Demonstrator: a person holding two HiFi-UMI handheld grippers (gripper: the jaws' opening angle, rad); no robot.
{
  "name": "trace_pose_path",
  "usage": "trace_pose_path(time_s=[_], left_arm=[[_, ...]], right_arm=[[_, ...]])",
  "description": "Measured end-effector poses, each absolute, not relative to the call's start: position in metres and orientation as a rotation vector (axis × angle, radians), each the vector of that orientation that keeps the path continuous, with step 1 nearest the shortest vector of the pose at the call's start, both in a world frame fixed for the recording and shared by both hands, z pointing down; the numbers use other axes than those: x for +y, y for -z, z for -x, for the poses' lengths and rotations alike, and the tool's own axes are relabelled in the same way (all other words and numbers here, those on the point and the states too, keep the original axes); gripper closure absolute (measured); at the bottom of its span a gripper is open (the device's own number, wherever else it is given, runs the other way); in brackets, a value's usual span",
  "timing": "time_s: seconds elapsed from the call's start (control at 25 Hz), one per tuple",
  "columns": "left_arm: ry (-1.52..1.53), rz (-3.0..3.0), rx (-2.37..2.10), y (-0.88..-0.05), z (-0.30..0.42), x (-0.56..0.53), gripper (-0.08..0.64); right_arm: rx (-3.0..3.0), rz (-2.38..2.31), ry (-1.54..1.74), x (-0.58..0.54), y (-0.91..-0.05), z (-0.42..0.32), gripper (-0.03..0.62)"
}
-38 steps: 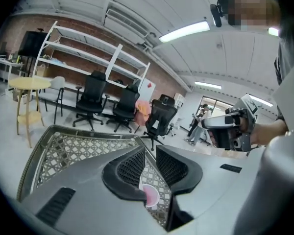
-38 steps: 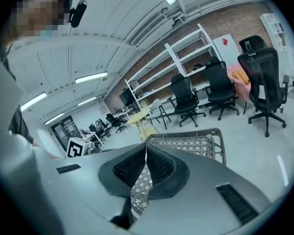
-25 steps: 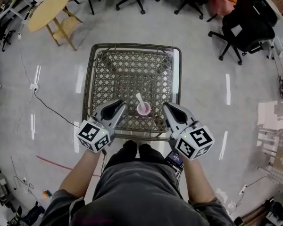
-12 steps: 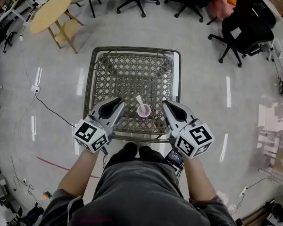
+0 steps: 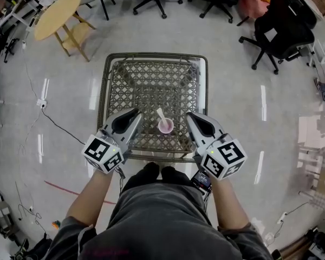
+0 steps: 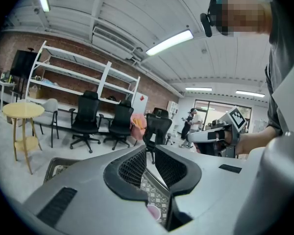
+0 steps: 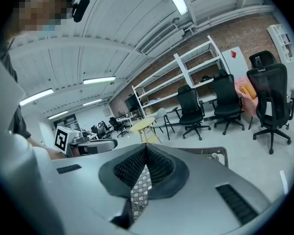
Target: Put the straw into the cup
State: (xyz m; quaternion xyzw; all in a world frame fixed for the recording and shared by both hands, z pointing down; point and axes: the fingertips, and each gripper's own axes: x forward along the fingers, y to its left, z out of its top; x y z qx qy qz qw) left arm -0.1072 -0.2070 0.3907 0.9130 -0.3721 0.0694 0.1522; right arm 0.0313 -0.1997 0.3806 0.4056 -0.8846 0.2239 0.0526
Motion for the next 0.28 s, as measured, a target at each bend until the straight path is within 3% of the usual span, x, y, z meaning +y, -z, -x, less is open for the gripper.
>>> trace_pose_path(time_s=[0.28], left_arm=[[-0.188, -2.623, -1.073, -0.3886, 0.11, -0.2017, 0.5]], right_arm=[[-2.695, -1.234, -0.677, -0.1944, -0.3784, -0.028, 0.578]])
